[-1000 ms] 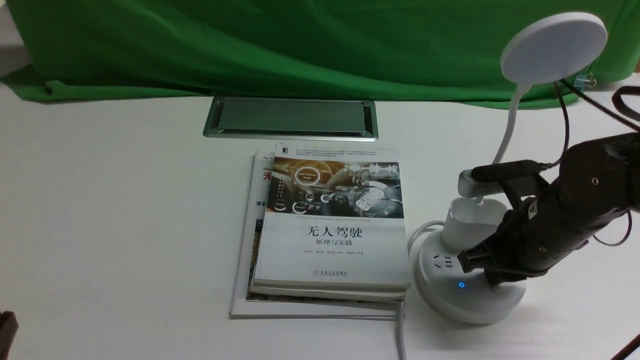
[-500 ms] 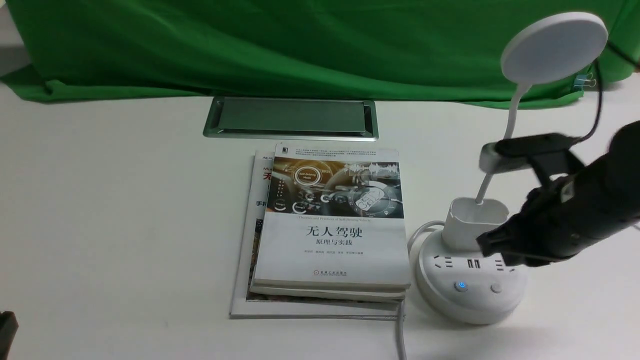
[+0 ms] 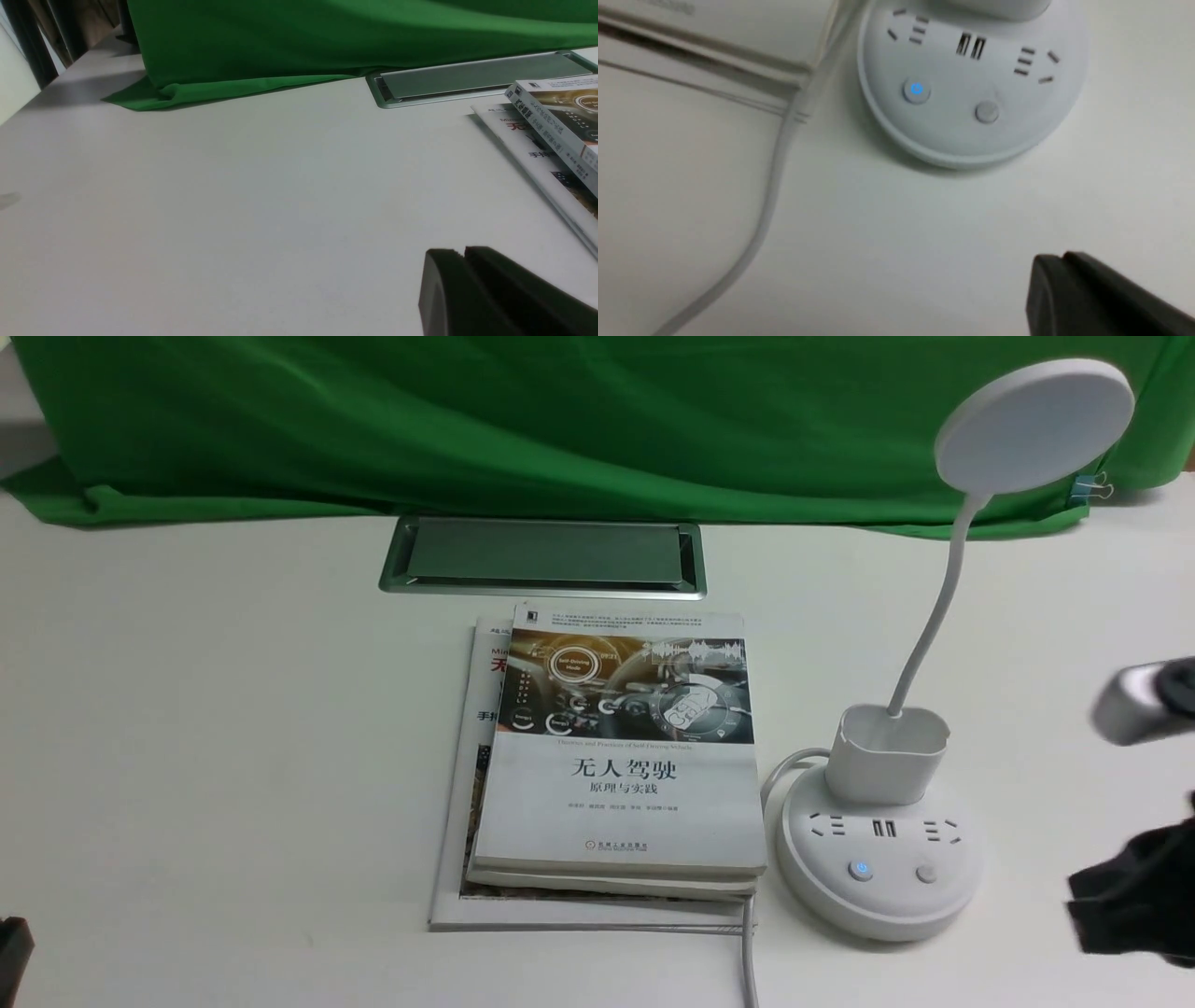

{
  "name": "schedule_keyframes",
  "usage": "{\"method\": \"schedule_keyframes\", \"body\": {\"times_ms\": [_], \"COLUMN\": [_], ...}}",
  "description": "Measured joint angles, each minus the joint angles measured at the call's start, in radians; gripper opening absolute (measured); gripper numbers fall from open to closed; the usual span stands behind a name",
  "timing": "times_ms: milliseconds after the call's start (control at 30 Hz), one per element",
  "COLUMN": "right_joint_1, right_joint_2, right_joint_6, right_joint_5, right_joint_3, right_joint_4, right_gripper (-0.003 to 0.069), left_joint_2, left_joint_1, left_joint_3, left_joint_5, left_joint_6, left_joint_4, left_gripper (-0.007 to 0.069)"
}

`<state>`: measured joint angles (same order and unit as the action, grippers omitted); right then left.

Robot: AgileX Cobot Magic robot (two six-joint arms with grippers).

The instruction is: Turn off the desk lamp on the white desktop by hand.

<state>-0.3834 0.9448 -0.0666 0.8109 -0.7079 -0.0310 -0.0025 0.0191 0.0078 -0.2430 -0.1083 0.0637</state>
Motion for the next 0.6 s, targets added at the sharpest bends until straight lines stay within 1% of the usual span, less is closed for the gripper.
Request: {"method": "schedule_keyframes", "body": {"times_ms": [333, 467, 533, 600], "right_joint_1": [0.001, 0.067, 0.117, 0.174], "right_joint_2": [-0.161, -0.324, -0.427, -0.561], "right_joint_6": [0.004, 0.04, 0.067, 0.097], "right_joint_5": [-0.076, -0.217, -0.313, -0.445], "right_joint_3": [0.021, 0.16, 0.274, 0.397], "right_joint_4": [0.022, 0.023, 0.023, 0.031], "right_gripper": [0.0056, 0.0056, 0.0056, 0.0054], "left_joint_2": [0.0, 0.0, 0.0, 0.0], "left_joint_1": [0.0, 0.0, 0.0, 0.0], "left_joint_3": [0.0, 0.0, 0.0, 0.0], "left_joint_5": [0.0, 0.0, 0.0, 0.0], "left_joint_6": [0.0, 0.0, 0.0, 0.0], "left_joint_4": [0.0, 0.0, 0.0, 0.0], "left_gripper": [0.002, 0.002, 0.002, 0.002]}}
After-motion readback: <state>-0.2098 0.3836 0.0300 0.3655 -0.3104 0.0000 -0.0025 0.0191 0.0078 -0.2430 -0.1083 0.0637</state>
